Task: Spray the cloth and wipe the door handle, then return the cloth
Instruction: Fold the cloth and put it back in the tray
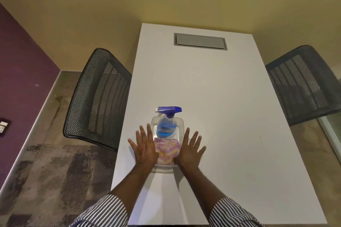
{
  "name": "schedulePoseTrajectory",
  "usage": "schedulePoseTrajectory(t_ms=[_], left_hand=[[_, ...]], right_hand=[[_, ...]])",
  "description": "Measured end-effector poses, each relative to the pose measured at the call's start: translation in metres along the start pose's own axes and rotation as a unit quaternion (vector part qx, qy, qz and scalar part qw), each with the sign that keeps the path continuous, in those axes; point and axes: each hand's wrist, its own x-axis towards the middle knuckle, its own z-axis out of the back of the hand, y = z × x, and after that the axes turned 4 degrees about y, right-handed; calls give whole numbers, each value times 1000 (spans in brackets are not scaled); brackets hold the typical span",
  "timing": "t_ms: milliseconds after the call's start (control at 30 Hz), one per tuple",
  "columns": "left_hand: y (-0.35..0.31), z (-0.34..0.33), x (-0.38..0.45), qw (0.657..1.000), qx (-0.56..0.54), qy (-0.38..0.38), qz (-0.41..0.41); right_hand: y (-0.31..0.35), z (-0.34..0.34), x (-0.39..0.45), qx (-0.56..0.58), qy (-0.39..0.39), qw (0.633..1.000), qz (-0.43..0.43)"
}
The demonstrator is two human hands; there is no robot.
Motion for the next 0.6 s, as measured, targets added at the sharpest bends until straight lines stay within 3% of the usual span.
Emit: schedulePoseTrajectory(t_ms=[300, 367, 467, 600], left_hand=[[10, 4, -1, 999, -11, 11, -42], [13, 7, -3, 998, -16, -12, -58], [16, 19, -12, 985, -1, -106, -134], [28, 28, -23, 969, 62, -124, -205]], right_hand=[[-7, 4, -3, 56, 17, 995, 79], [-9, 10, -3, 59, -25, 990, 125], [-11, 24, -6, 46, -118, 973, 195], [-13, 35, -9, 24, -131, 963, 236]])
